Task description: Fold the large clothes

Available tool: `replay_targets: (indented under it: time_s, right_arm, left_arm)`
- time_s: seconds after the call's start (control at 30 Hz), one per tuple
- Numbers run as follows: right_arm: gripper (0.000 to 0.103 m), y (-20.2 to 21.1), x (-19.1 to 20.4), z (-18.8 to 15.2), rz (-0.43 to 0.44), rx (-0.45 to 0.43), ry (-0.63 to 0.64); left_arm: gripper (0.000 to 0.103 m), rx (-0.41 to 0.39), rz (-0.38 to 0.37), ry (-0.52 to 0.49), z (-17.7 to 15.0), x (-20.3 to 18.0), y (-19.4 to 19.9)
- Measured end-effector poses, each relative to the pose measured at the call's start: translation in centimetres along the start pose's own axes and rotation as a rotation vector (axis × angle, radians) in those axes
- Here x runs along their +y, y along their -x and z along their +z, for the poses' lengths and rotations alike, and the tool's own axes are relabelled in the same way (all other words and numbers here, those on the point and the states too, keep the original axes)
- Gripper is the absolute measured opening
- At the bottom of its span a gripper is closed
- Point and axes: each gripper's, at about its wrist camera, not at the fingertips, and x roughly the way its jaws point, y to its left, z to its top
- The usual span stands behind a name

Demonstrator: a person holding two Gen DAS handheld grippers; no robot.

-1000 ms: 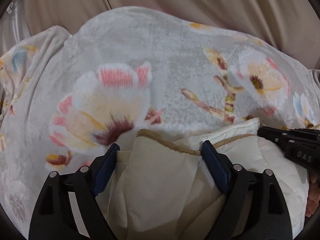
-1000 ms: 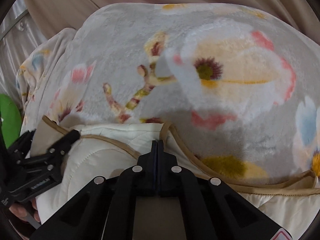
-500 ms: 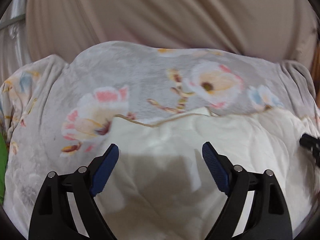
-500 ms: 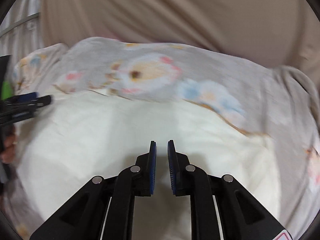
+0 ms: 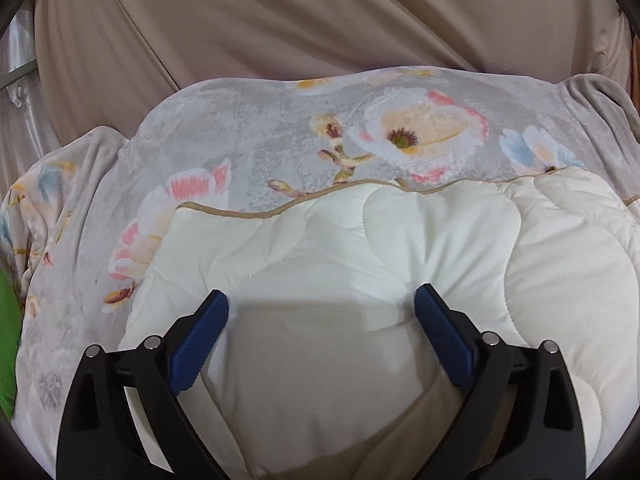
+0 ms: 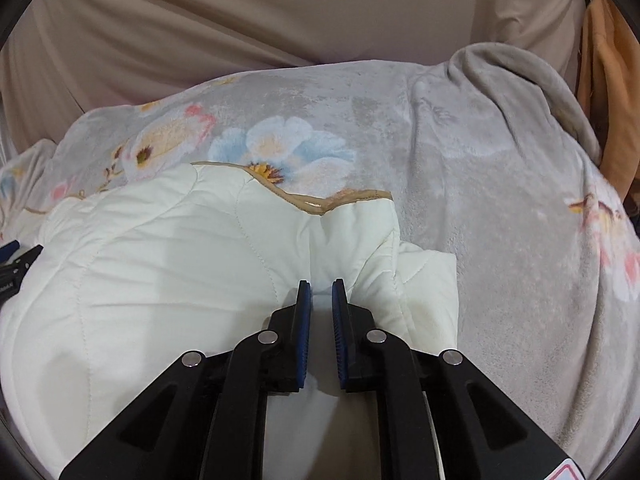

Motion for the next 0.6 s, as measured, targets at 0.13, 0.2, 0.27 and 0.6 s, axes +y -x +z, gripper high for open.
replay_targets:
  time_s: [0.13,0.2,0.27,0.6]
  right_arm:
    - [0.011,0.4,-0.5,0.2,-0.002,-0.008,-0.030]
    - [0.018,2.3,0.3,0.8,0.028,-0.032,-0.074]
    - [0.018,4.4,2.4,1.5,0.176,-0.044,-0.083]
    - [0.018,0.4,17.7,1.4,0.297,0.132,0.209]
  left_arm:
    - [0.092,-0.009,0.008,-0.001,-0.2,-0.1,0.0]
    - [0.092,-0.012,0.006,0.004,-0.3,0.0,0.1]
    - [0.092,-0.014,0.001,0.009,-0.3,0.1,0.1]
    - [0.092,-0.040,-0.041,0.134,-0.6,5.2,3.6]
